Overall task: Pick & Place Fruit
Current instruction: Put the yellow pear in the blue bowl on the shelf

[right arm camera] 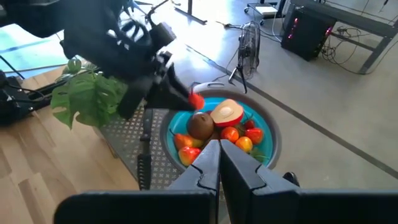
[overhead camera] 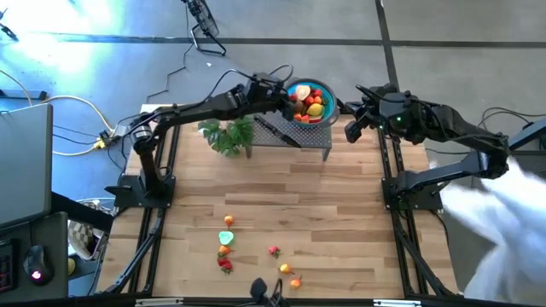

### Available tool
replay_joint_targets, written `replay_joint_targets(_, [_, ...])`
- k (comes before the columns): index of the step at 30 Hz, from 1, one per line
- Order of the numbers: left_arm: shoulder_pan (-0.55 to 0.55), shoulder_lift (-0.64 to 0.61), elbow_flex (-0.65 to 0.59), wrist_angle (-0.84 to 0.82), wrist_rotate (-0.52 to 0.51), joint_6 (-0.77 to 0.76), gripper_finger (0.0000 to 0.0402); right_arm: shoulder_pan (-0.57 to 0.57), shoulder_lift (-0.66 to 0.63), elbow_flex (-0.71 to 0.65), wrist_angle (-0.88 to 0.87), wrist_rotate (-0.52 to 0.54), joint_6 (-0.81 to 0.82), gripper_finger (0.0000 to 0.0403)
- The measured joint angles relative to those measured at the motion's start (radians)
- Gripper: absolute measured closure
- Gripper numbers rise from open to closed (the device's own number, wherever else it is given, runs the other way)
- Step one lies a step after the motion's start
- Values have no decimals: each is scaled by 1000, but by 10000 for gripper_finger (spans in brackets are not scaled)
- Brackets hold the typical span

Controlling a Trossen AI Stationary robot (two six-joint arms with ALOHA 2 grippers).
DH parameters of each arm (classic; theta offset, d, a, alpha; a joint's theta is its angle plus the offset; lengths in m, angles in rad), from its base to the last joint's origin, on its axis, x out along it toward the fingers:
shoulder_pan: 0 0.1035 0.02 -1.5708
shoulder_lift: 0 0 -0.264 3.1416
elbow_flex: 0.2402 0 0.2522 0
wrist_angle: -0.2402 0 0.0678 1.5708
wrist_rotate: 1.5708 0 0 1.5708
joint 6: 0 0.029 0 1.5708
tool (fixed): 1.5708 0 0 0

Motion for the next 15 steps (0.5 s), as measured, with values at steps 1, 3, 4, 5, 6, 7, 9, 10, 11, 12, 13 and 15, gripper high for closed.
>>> replay_joint_targets(1, [-1, 5, 7, -8, -8, 3, 301, 0, 0, 0, -1, 0, 0, 400])
replay_joint_targets(3, [-3, 6, 13, 2, -15, 11, 301, 0, 0, 0, -6, -1, 0, 400])
replay_joint_targets(4, [-2, 4, 15, 6, -18, 20, 300, 0, 0, 0, -8, -1, 0, 400])
replay_joint_targets(5, [0, 3, 16, 9, -20, 28, 298, 0, 0, 0, -8, -3, 0, 400])
replay_joint_targets(6, [0, 3, 16, 8, -20, 30, 294, 0, 0, 0, -8, -9, 0, 400])
replay_joint_targets(7, [0, 3, 16, 3, -21, 30, 289, 0, 0, 0, -8, -17, 0, 400])
replay_joint_targets(9, [0, 3, 15, 0, -20, 44, 276, 0, 0, 0, -8, -25, 0, 400])
replay_joint_targets(10, [0, 3, 15, 1, -20, 58, 269, 0, 0, 0, -8, -25, 0, 400])
replay_joint_targets(11, [0, 3, 15, 2, -19, 71, 262, 0, 0, 0, -8, -26, 0, 400])
replay_joint_targets(12, [0, 3, 15, 2, -16, 77, 254, 0, 0, 0, -8, -25, 0, 400])
replay_joint_targets(13, [0, 3, 15, 1, -16, 78, 246, 0, 0, 0, -8, -26, 0, 400])
replay_joint_targets(15, [0, 3, 15, 9, -16, 78, 229, 0, 0, 0, -8, -25, 0, 400])
